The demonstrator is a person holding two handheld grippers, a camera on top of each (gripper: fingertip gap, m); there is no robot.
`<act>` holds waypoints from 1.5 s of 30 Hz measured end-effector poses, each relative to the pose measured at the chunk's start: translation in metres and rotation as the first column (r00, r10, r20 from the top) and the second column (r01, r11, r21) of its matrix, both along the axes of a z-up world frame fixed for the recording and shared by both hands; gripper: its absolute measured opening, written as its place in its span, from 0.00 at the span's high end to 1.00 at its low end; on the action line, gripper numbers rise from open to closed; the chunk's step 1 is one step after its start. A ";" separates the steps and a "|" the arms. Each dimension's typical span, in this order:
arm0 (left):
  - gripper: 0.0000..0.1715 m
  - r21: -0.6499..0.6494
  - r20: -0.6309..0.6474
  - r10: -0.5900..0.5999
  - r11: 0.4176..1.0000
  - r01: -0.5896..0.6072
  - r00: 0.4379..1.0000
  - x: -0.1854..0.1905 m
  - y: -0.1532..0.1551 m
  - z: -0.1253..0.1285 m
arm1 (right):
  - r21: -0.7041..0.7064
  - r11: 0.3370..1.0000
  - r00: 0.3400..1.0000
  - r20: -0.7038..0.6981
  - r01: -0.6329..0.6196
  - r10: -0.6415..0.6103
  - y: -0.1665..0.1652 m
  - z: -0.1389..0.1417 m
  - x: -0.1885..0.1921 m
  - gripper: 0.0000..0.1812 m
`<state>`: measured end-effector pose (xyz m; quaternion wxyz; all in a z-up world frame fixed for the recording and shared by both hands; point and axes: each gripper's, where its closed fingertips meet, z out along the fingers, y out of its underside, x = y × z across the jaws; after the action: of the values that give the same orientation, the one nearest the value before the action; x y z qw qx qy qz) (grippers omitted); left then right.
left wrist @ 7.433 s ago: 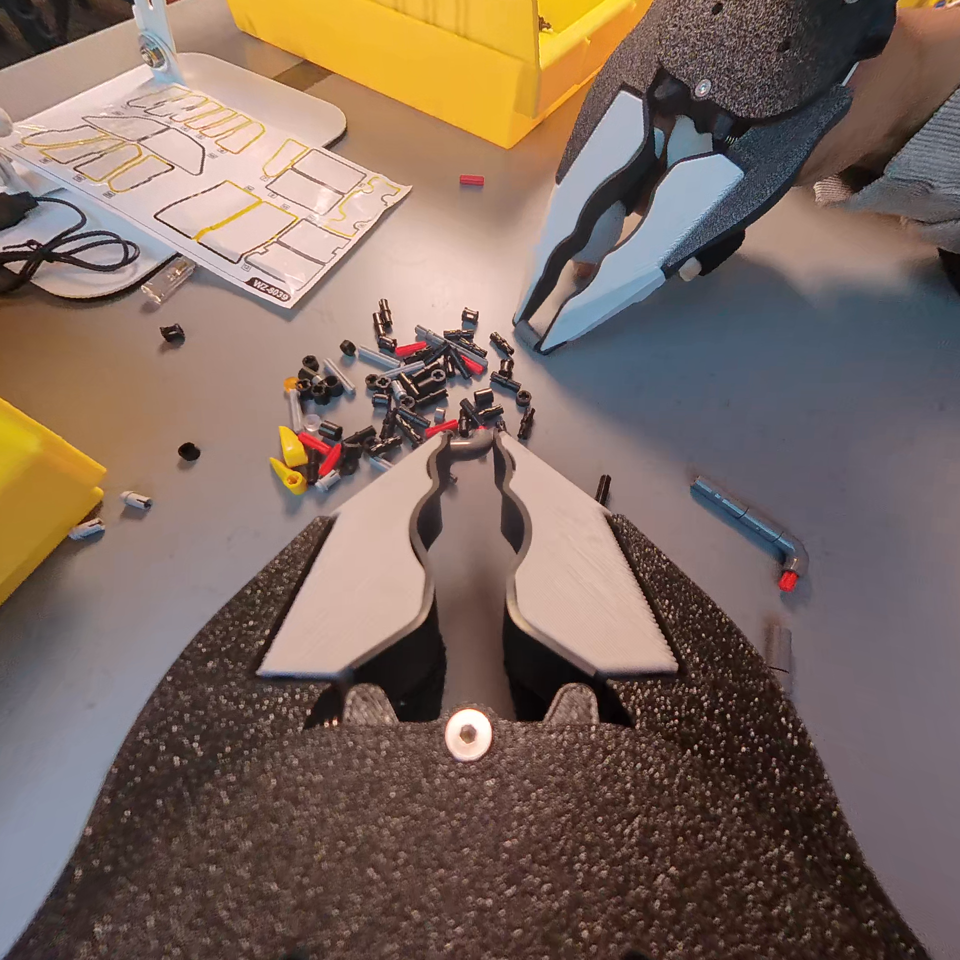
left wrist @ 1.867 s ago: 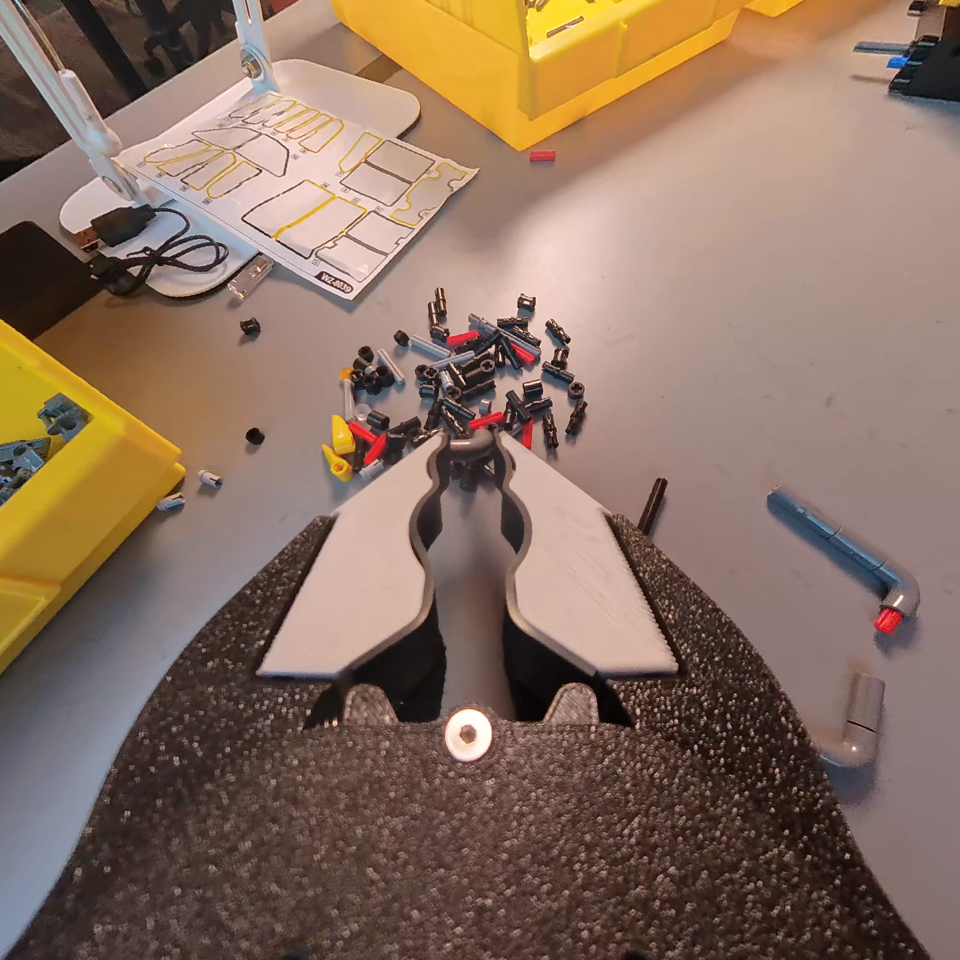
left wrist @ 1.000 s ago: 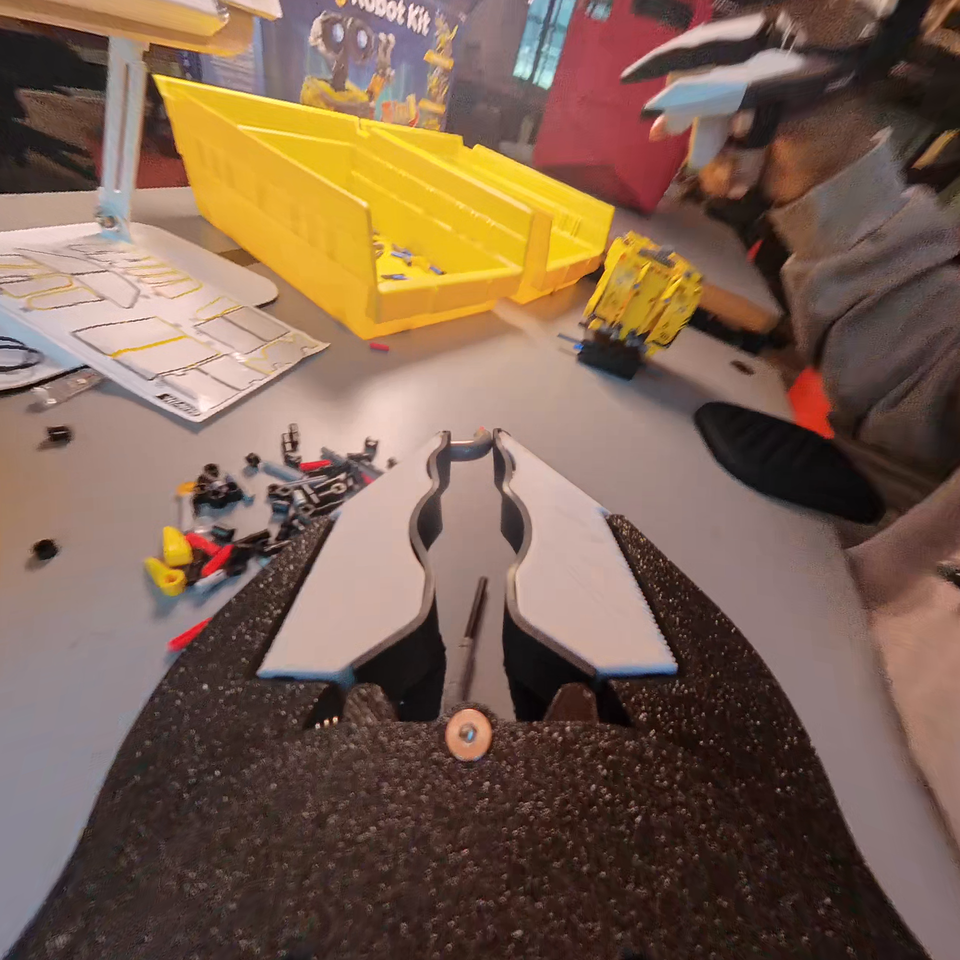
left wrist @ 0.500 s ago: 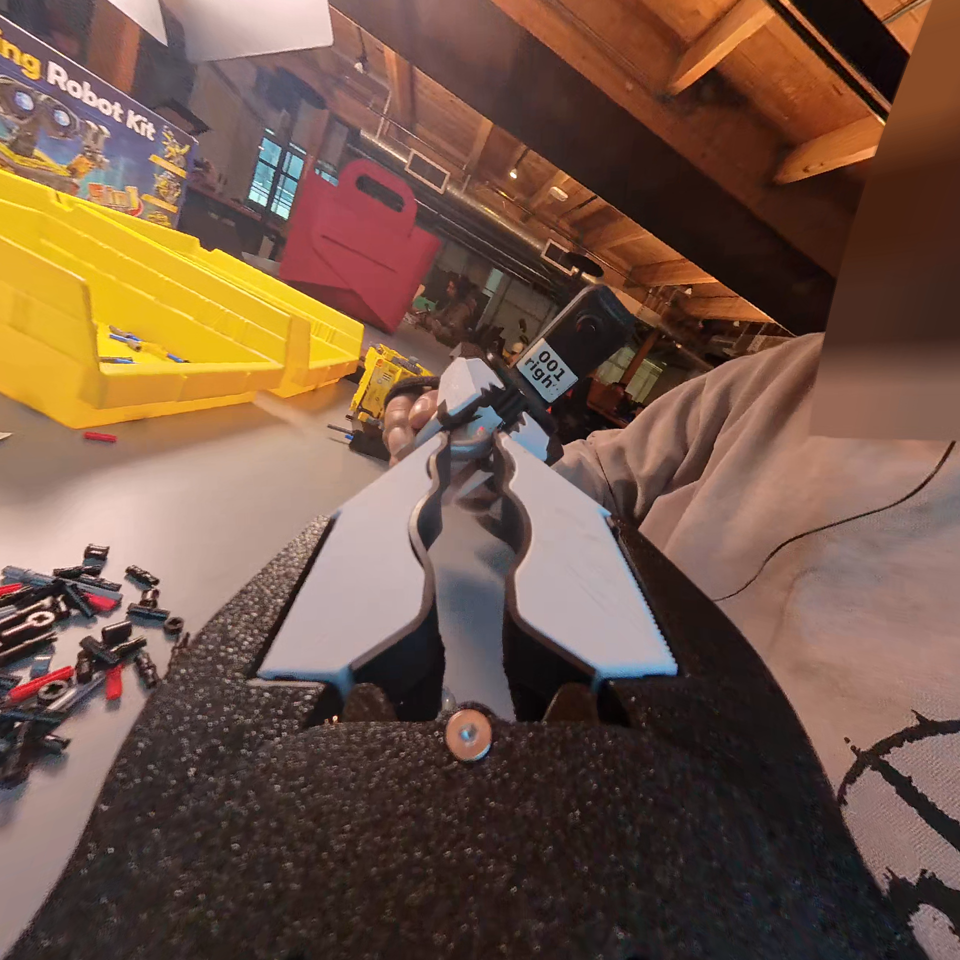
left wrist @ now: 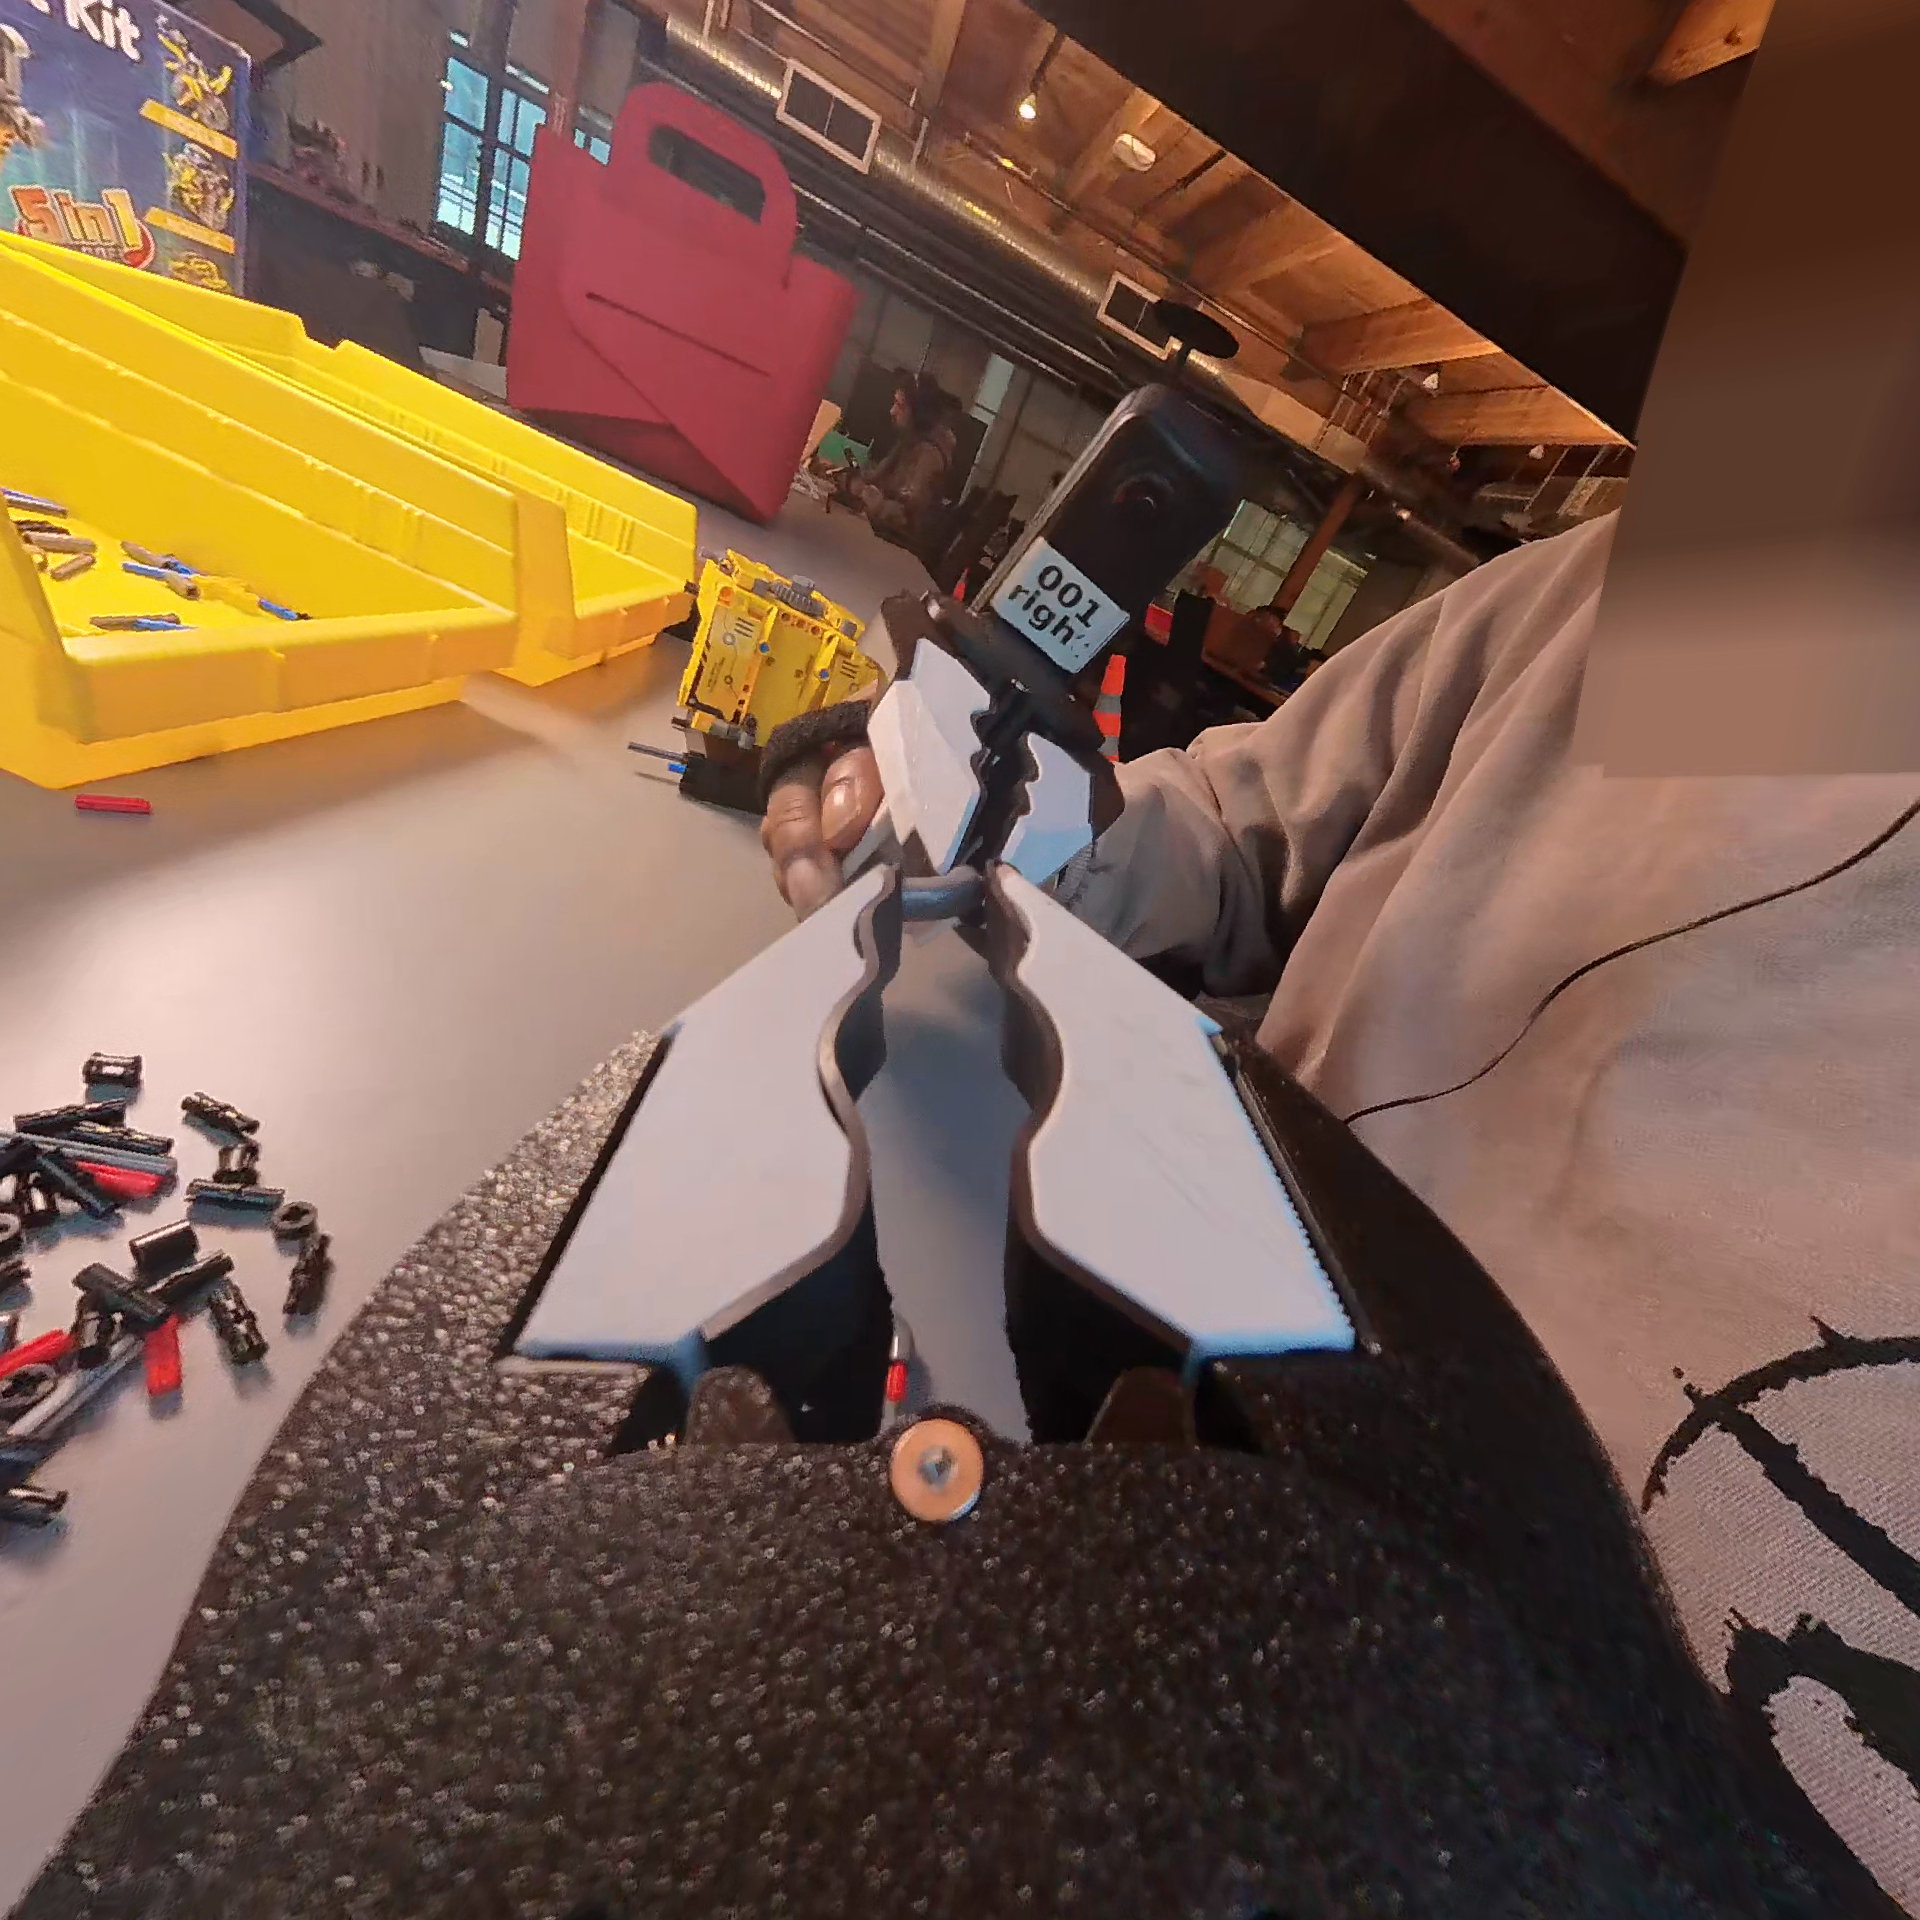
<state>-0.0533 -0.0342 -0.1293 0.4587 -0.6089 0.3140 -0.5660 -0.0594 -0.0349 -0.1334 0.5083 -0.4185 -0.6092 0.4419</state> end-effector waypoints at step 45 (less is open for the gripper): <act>0.92 -0.387 -0.069 0.230 0.891 -0.239 0.971 0.002 0.044 -0.034 | 0.607 0.757 0.908 0.134 0.241 -0.396 0.054 -0.043 -0.006 1.00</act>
<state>-0.0517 0.0097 -0.1629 0.3886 -0.7279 0.1235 -0.5513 -0.0649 0.0188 -0.1759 0.5967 -0.3956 -0.6930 0.0848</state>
